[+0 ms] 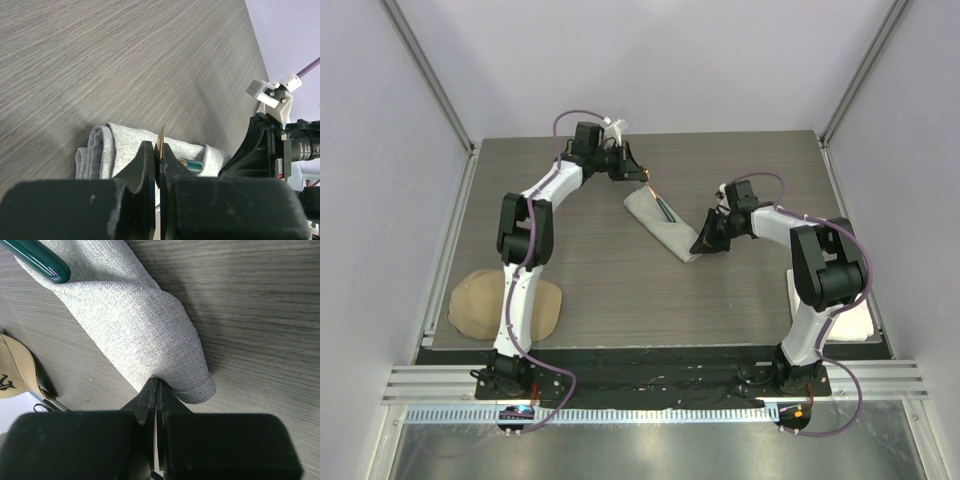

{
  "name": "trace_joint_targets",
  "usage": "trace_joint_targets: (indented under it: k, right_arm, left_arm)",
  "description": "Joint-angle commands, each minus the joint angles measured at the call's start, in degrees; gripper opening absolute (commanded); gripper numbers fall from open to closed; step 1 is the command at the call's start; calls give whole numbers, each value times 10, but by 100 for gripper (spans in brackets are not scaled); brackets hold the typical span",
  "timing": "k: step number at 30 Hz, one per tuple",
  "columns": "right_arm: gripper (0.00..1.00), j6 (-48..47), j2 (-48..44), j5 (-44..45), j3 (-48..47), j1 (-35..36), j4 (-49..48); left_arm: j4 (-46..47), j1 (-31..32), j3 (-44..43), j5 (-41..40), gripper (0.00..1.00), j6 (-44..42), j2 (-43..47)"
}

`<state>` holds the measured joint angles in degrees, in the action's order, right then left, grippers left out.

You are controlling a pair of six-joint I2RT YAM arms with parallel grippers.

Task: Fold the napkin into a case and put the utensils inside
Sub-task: Insert the spoon into the folded napkin.

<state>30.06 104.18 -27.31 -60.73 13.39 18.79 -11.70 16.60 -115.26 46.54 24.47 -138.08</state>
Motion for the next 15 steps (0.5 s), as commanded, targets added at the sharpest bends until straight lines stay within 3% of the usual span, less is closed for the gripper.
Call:
trace_joint_targets:
  k: [1,15]
  right_arm:
    - [2,-11,2,10,1,1,-12]
    - [1,-11,-1,3,5,1,-15]
  left_arm:
    - [-10,17,-6,12,0,-13,23]
    - [63,32,65,9,0,33,34]
